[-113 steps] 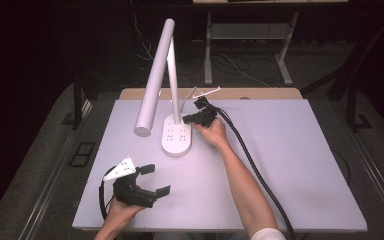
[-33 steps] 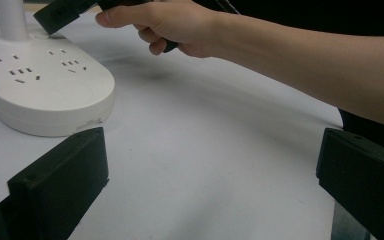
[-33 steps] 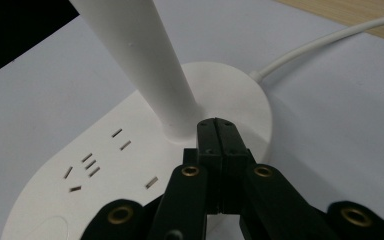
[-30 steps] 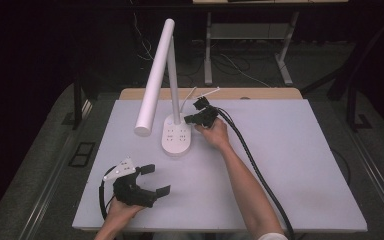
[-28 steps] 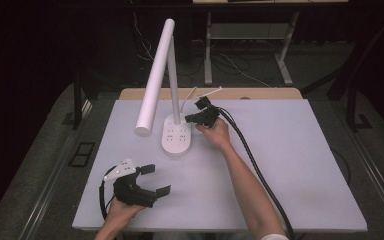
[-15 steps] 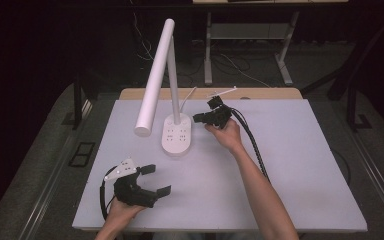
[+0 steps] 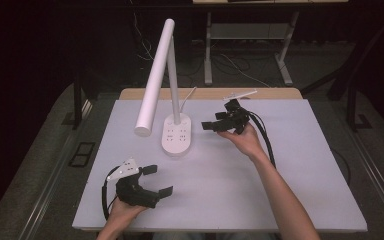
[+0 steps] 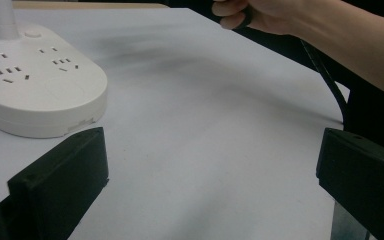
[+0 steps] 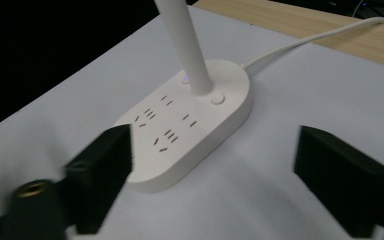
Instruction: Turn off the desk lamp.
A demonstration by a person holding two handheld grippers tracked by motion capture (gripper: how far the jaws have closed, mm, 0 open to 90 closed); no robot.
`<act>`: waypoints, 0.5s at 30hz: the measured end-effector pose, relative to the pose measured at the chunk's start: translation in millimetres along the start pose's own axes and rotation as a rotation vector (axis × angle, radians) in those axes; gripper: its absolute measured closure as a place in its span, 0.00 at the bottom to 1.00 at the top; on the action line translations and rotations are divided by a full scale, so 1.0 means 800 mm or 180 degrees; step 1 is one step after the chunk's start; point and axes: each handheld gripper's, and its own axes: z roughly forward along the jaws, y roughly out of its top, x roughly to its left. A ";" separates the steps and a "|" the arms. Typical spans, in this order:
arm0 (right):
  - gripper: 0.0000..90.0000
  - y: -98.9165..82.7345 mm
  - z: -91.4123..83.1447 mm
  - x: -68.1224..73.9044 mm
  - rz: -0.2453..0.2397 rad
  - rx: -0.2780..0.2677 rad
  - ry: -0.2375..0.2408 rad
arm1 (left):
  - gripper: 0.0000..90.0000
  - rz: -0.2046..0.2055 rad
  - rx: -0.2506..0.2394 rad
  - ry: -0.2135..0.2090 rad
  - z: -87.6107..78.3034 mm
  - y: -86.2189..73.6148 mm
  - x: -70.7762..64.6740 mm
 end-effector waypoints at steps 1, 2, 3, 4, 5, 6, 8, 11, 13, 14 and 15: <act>0.12 -0.002 -0.005 0.001 -0.0030 0.0026 -0.0006 | 0.00 0.0001 0.0001 0.0002 0.000 0.000 0.000; 0.12 -0.003 -0.010 0.002 -0.0049 0.0058 -0.0032 | 0.00 0.0001 0.0001 0.0002 0.000 0.000 0.000; 0.08 -0.006 -0.014 0.003 -0.0059 0.0083 -0.0085 | 0.00 0.0010 0.0002 0.0001 0.001 0.000 0.000; 0.08 -0.006 -0.014 0.003 -0.0059 0.0083 -0.0085 | 0.00 0.0010 0.0002 0.0001 0.001 0.000 0.000; 0.01 -0.011 -0.023 0.005 -0.0081 0.0151 -0.0111 | 0.00 0.0010 0.0009 -0.0002 0.002 0.000 -0.001; 0.01 -0.014 -0.028 0.006 -0.0080 0.0156 -0.0119 | 0.00 0.0010 0.0009 -0.0002 0.002 0.000 -0.001; 0.01 -0.017 -0.033 0.006 -0.0085 0.0153 -0.0129 | 0.00 0.0016 0.0017 -0.0008 0.003 0.000 -0.001; 0.01 -0.032 -0.053 0.006 -0.0049 0.0127 -0.0152 | 0.00 0.0024 0.0024 -0.0009 0.004 0.000 -0.002; 0.01 -0.038 -0.064 0.007 -0.0040 0.0104 -0.0153 | 0.00 0.0021 0.0023 -0.0011 0.004 0.000 -0.002; 0.01 -0.041 -0.069 0.008 -0.0031 0.0091 -0.0149 | 0.00 0.0022 0.0024 -0.0009 0.004 0.000 -0.003; 0.01 -0.044 -0.074 0.009 -0.0037 0.0078 -0.0150 | 0.00 0.0019 0.0026 -0.0008 0.005 0.000 -0.003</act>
